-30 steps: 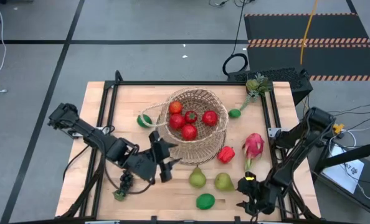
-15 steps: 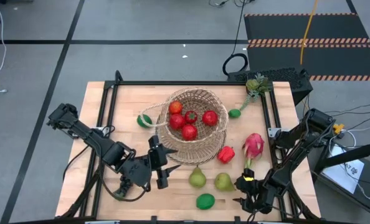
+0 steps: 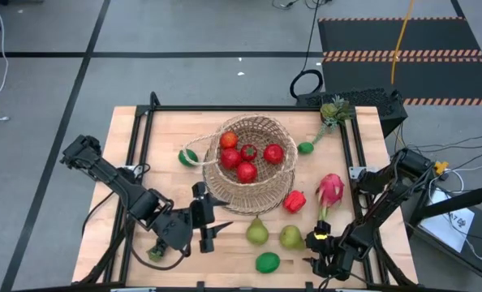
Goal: Build produce basket
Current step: Put the right green pear into the basket
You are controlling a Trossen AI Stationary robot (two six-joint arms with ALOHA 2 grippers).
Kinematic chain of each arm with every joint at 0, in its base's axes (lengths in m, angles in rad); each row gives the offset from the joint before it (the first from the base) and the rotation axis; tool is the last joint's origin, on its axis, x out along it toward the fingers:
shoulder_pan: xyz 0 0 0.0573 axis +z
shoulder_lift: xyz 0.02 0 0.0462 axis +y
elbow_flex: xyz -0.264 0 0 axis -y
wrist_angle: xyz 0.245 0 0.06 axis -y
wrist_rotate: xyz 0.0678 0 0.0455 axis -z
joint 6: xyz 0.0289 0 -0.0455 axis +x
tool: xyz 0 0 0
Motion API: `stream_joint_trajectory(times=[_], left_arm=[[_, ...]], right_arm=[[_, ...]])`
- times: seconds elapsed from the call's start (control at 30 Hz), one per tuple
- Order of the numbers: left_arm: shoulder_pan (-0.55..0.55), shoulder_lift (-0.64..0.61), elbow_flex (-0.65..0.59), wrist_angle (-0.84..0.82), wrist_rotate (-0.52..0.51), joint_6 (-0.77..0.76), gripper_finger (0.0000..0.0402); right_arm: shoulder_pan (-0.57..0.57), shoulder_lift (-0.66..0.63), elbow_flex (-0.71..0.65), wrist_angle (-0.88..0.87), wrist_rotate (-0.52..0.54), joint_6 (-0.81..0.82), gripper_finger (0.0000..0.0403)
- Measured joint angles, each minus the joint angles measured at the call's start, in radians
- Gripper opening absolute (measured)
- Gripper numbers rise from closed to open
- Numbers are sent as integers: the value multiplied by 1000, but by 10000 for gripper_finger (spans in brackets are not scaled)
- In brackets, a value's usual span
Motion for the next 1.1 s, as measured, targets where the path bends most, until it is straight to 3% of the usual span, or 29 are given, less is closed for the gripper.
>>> stream_joint_trajectory(times=[0.4, 0.6, 0.8, 1.1], left_arm=[[1, 0, 0, 0, -1, -5, 250], [1, 0, 0, 0, -3, -5, 250], [1, 0, 0, 0, -3, -5, 250], [1, 0, 0, -2, -3, -4, 250]], right_arm=[[0, 0, 0, -9, 1, -1, 165], [0, 0, 0, -11, 1, -7, 108], [0, 14, 0, -8, -1, -7, 77], [-5, 70, 3, -1, 0, -4, 75]])
